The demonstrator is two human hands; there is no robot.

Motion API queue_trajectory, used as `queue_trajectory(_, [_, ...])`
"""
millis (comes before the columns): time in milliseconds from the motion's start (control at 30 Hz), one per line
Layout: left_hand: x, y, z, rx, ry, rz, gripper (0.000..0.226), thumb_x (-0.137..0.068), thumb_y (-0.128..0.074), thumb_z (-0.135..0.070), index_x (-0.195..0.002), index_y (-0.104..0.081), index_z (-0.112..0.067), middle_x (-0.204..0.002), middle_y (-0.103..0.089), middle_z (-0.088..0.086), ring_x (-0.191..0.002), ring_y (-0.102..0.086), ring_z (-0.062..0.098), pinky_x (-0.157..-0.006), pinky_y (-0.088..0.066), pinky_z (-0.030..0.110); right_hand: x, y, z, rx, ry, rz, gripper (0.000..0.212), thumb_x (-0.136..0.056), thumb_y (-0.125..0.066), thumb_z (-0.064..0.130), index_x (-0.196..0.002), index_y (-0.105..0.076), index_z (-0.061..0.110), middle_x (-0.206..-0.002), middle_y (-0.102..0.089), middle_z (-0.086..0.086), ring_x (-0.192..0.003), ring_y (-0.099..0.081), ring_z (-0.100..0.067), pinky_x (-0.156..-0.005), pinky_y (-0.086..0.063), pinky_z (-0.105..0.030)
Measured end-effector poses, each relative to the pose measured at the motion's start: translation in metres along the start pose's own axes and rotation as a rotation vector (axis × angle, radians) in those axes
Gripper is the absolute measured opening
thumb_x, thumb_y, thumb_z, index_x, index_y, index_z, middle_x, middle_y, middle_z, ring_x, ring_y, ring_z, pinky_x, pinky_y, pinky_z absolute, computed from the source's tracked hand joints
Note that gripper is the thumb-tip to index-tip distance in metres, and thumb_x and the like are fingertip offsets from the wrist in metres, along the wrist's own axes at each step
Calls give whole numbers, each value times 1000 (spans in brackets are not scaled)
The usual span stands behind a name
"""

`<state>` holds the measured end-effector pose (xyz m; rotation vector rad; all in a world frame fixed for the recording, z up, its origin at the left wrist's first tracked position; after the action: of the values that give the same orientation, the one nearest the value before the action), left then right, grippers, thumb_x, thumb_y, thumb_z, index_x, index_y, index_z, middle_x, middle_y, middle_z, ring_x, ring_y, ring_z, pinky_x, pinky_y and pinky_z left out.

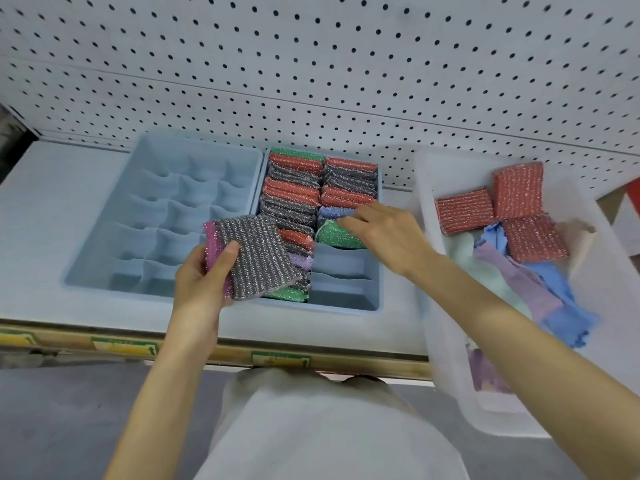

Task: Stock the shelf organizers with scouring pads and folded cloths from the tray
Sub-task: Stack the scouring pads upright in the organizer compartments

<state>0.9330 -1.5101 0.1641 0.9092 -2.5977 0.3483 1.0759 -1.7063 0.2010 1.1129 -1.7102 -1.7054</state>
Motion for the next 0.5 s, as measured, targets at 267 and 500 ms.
queue_trajectory(267, [0,3,-2,-13,2,-8,8,-94,-57,-22,-100,-62,-24,-99,-70,-4,-88,-67,12,-70,-54,29,-4,-23,11,-57,-25,156,35,-56,-82,-2,-84,-72,18,-63,-58,-1,-57,-58,-24,-45,-38,-21])
queue_trajectory(500, [3,7,0,-7,-1,-19,9,-94,-56,-21,-101,-62,-23,-97,-71,-6,-81,-69,5,-61,-54,19,5,4,-5,-321,-123,24,33,-80,-72,5,-110,-71,20,-87,-61,-5,-80,-58,-23,-57,-38,-25])
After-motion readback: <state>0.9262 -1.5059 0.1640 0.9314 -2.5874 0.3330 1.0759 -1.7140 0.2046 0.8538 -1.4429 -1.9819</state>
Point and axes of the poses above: each hand's wrist, its own x-axis away from the middle knuckle, its own y-axis out of the back of the hand, z = x × y, the point moved 10 cm from there along -x, towards the middle knuckle
